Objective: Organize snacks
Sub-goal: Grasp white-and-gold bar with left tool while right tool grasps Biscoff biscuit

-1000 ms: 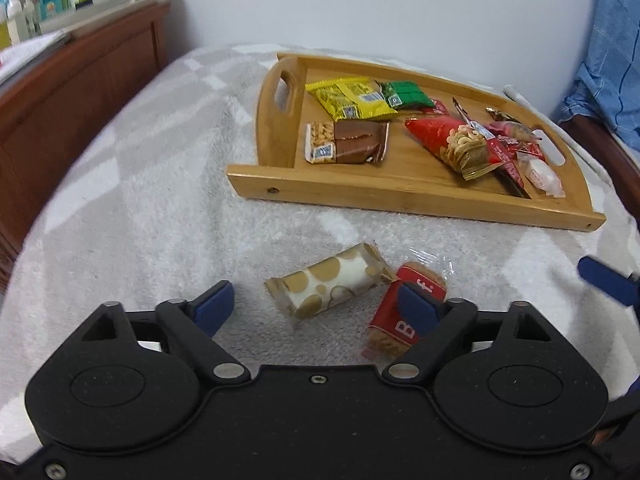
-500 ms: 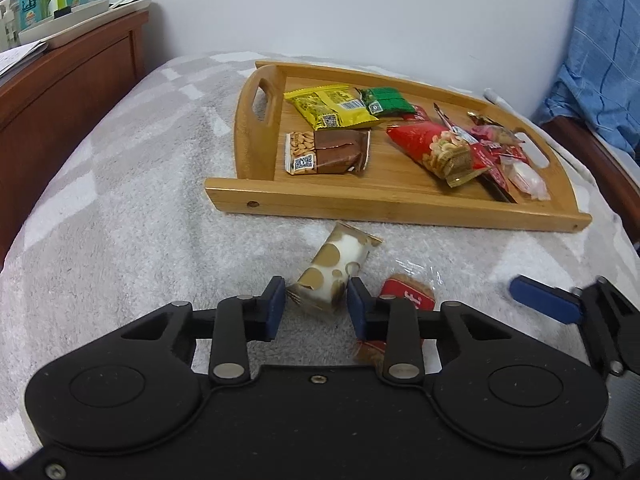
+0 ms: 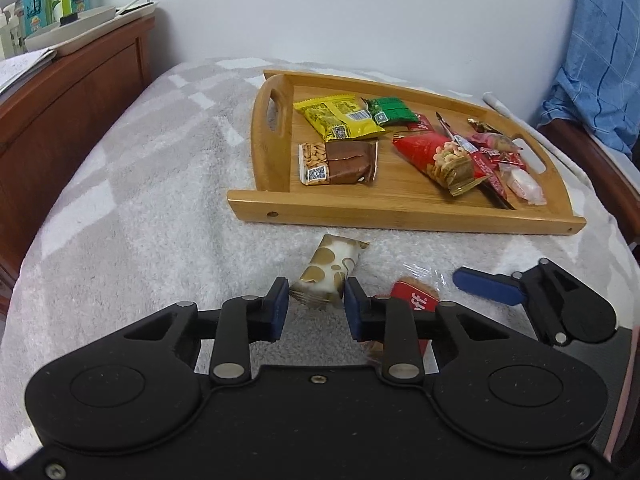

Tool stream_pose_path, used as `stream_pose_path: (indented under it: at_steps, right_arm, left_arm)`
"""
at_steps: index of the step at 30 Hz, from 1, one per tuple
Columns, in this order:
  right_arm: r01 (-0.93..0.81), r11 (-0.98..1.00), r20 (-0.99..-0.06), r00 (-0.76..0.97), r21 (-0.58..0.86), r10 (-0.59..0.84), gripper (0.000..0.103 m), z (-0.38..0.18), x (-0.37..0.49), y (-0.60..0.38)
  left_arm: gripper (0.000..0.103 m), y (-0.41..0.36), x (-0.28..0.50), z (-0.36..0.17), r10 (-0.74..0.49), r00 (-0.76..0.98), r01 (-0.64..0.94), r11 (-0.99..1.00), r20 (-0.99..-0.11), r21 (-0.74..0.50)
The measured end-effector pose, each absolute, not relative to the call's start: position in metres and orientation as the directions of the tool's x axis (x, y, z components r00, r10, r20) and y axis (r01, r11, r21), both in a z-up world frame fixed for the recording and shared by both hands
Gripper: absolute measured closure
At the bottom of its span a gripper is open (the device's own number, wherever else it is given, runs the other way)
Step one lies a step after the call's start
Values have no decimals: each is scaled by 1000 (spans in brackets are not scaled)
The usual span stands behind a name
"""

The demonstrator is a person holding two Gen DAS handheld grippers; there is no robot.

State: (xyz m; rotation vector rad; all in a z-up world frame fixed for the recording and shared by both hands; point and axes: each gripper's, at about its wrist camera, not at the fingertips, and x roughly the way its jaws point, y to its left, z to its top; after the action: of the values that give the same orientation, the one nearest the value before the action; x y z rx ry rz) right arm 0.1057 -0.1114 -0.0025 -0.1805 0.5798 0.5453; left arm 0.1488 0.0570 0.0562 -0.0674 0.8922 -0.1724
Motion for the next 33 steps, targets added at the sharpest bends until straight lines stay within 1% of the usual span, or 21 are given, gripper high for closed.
stream_pose_path:
  at_steps: [2,5,7,16,21,23,25,26,29,33]
  right_arm:
    - [-545,838,-561,697,-11,446,16,-2,106,-113]
    - [-547,837,-554,700,-9,451,27,0,105,-115]
    - [-541,841,-549,705,-8,449,30,2,103,-115]
    - [-444,895,-537,747,35,392,32,13,98,-134]
    - [-354,935,-540,786,4,300,32,21,94,-150]
    - [-311,950,-549,799,-30,245,32,22,93,-156]
    - [-272,960,-550,812,-62,195,32,23,92,-163]
    - [-256,964,-549,816,-68,178,32,24,92,-166]
    - [-213,975,-542,827,-56,149,31,27,94,-177]
    - [-181,983,-534,834,-26,140,31,29,97,-185]
  left_arm:
    - [75,57,147,56,-178,608,123,984,-773,-131]
    - [75,56,145,55,-174,606,128,984,-777,-120]
    - [75,56,144,55,-174,604,124,984,-778,-124]
    - [75,50,131,58,-191,612,127,982,-767,-143]
    - [75,41,124,48,-197,585,136,980,-787,-144]
    - [74,38,121,43,-191,580,133,981,-792,-139]
    - [65,35,119,43,-180,600,135,983,-779,-123]
    - [58,34,119,43,-179,607,135,983,-774,-121]
    - [57,32,122,44,-168,634,112,986,-755,-125]
    - [57,28,132,38,-140,626,91,990,-767,-106]
